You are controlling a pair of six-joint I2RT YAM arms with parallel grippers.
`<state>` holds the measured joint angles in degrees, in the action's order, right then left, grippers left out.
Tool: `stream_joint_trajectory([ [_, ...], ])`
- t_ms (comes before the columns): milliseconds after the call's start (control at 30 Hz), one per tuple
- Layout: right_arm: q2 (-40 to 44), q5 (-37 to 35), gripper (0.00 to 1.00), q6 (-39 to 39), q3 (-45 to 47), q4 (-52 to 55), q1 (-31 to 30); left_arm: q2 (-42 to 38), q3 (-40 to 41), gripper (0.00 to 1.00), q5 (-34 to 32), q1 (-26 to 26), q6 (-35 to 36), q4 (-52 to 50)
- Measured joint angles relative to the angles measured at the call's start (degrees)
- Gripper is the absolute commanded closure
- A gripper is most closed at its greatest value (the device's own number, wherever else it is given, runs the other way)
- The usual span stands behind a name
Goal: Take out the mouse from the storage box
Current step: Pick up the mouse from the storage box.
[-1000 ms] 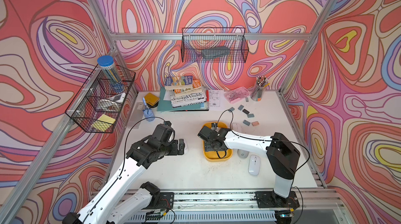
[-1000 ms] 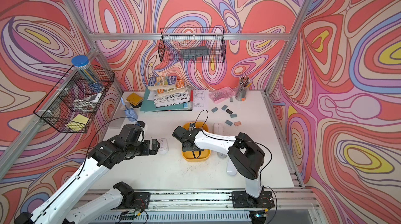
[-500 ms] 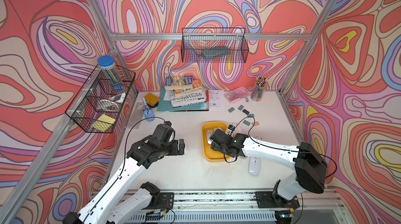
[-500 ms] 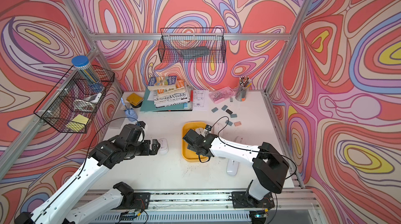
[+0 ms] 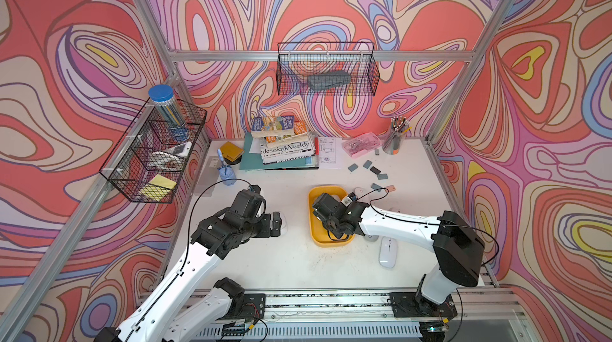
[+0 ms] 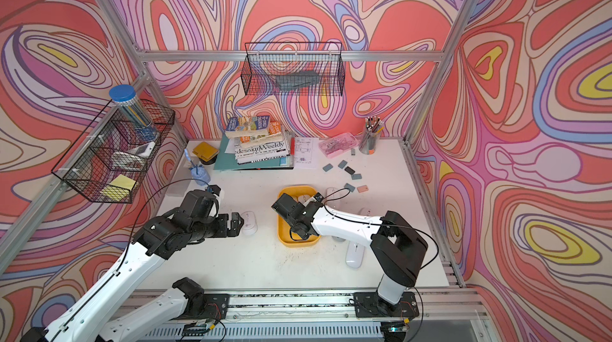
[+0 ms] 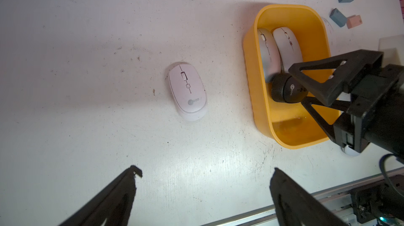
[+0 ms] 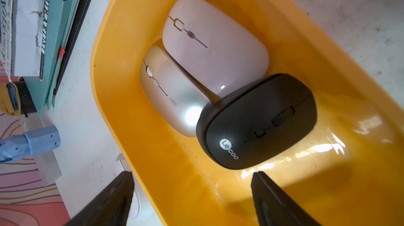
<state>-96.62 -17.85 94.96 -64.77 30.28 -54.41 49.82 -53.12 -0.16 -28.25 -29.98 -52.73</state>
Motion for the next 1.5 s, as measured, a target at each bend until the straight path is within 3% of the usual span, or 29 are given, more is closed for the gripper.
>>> stream_joint_trajectory([
  [300,2.2,1.1,0.12,12.5,6.4,-3.0,0.1,-0.3,0.0,0.01,0.0,0.0,0.0,0.0],
  [567,3.4,-0.1,0.1,17.1,8.3,-5.1,0.3,-0.7,0.0,0.01,0.0,0.0,0.0,0.0],
  [1200,-3.5,12.0,0.21,19.4,5.2,-4.5,5.6,-0.1,0.0,0.01,0.0,0.0,0.0,0.0],
  [1500,-3.7,13.6,0.37,17.5,5.1,-3.7,6.3,0.3,0.0,0.01,0.6,0.0,0.0,0.0],
])
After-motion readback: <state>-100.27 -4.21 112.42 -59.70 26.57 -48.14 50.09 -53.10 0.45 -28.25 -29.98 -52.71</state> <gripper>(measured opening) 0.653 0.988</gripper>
